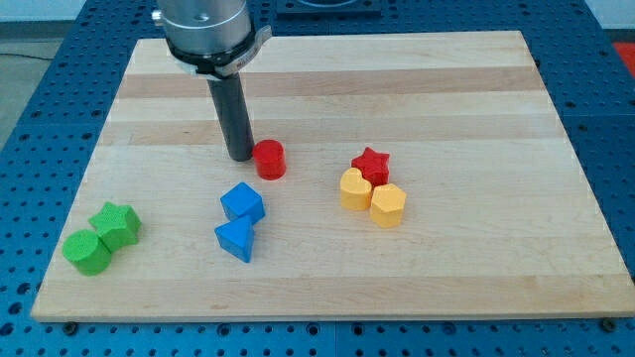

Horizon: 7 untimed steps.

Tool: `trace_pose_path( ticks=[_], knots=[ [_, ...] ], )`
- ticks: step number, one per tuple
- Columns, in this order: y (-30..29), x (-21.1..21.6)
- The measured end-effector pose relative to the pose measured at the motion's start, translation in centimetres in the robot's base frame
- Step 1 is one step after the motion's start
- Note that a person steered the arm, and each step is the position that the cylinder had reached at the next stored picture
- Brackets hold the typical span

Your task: Separate the blue cube and blue triangle

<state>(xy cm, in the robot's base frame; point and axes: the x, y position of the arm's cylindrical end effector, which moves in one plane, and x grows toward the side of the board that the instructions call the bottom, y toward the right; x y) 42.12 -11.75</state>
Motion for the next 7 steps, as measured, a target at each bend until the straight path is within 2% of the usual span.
trace_pose_path(
  ticks=[2, 3, 4, 7],
  knots=[
    [7.0, 1.0],
    [11.5, 3.1],
    [4.8, 3.1],
    [3.2, 4.7]
  ],
)
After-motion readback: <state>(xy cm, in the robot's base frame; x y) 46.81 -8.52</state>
